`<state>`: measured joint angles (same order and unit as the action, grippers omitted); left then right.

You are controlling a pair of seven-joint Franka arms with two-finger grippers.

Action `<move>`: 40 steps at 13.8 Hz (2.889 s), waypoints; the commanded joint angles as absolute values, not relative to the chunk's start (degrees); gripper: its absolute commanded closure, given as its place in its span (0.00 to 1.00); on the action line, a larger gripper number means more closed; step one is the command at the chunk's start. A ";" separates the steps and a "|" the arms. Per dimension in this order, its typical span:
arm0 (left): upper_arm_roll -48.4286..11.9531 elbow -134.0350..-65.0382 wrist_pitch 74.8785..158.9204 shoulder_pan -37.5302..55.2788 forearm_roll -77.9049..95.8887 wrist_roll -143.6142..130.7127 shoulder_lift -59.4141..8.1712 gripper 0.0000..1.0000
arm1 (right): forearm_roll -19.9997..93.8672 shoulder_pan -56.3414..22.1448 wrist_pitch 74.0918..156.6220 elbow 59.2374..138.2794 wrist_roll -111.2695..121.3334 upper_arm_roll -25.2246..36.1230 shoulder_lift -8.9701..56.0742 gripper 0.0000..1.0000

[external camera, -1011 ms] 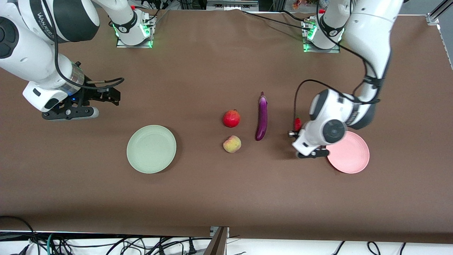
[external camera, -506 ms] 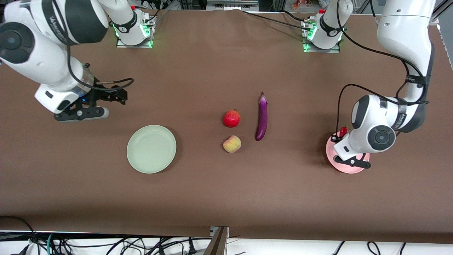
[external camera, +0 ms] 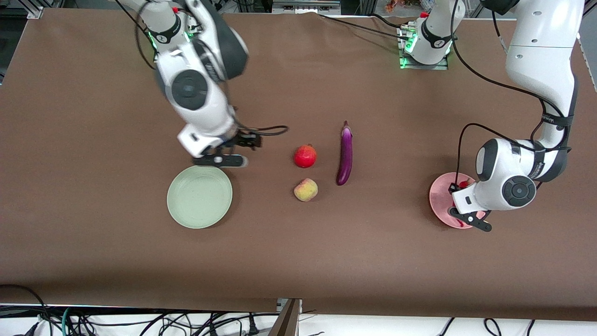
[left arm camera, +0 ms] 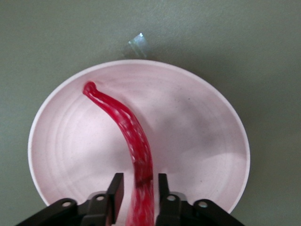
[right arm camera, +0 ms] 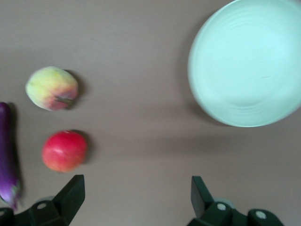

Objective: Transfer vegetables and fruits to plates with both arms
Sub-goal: 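Carry the chili to the pink plate while the right gripper reaches the apple, then release the chili on the pink plate while the right gripper carries the apple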

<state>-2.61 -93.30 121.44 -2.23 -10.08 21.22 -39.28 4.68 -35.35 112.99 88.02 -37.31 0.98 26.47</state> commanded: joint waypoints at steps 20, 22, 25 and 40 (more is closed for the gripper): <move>-8.17 -91.58 113.65 -1.32 -10.64 21.62 -36.21 0.00 | 4.92 -48.43 133.07 80.95 -48.43 1.85 47.81 0.24; -8.09 -90.10 107.69 -1.76 -8.45 21.36 -34.72 0.00 | 4.92 -48.17 132.89 81.03 -48.08 1.93 47.46 0.52; -8.17 -87.19 104.94 -0.53 -8.00 20.83 -34.72 0.00 | 5.18 -45.98 128.96 80.69 -45.89 2.02 44.31 0.69; -17.58 -88.33 107.40 9.30 -7.64 -4.47 -36.56 0.00 | 5.89 -15.91 114.87 81.47 -4.40 2.46 40.51 0.49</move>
